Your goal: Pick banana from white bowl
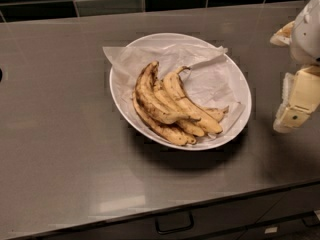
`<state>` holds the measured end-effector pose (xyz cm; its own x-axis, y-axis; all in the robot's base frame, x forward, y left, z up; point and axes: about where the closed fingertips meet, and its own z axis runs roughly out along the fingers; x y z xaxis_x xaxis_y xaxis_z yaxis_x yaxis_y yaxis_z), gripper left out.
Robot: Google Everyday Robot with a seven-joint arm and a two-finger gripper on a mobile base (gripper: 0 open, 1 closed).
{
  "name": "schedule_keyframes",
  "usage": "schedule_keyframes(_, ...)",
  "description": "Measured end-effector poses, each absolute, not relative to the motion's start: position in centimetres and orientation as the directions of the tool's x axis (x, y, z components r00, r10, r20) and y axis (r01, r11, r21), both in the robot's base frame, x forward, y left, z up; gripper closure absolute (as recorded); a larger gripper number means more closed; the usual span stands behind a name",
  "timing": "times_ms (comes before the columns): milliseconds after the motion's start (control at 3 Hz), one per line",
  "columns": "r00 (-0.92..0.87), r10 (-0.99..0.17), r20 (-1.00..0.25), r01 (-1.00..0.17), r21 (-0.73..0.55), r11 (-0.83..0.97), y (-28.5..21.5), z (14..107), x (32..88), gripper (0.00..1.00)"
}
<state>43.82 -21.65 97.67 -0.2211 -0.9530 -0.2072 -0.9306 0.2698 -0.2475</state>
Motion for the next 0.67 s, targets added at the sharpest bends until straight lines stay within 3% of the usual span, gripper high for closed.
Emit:
schedule_keyframes(333, -0.210, -0.955, -0.210, -0.932, -0.252, 0.260, -20.7, 97.6, 43.9, 0.00)
schedule_keyframes(667, -0.219, -0.946, -0.240, -0.936, -0.222, 0.273, -14.5, 94.1, 44.6, 0.00)
